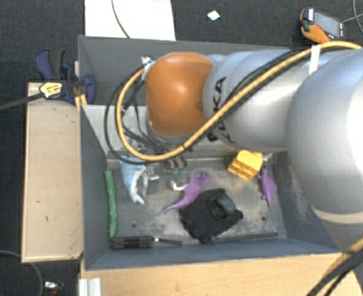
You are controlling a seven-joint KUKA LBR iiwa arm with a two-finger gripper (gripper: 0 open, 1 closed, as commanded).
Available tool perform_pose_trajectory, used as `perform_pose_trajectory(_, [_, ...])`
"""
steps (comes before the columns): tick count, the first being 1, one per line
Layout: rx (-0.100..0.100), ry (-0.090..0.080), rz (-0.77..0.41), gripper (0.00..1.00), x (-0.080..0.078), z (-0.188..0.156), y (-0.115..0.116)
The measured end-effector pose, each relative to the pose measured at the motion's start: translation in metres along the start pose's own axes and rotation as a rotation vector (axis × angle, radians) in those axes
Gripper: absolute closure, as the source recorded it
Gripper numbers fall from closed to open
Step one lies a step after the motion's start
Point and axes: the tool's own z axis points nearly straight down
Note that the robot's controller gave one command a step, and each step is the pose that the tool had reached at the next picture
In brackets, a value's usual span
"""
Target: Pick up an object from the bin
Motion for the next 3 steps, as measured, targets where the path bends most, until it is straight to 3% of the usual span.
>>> perform_pose_trajectory(1, [0.0, -0.002, 0.071, 0.0, 0.059, -0.008, -0.115])
perform_pose_trajectory(2, [-0.002, 0.0, -0.474, 0.0, 0.082, 0.005, -0.114])
perform_pose_trajectory(3, [0.002, -0.01, -0.346, 0.0, 0.126, 0.075, -0.175])
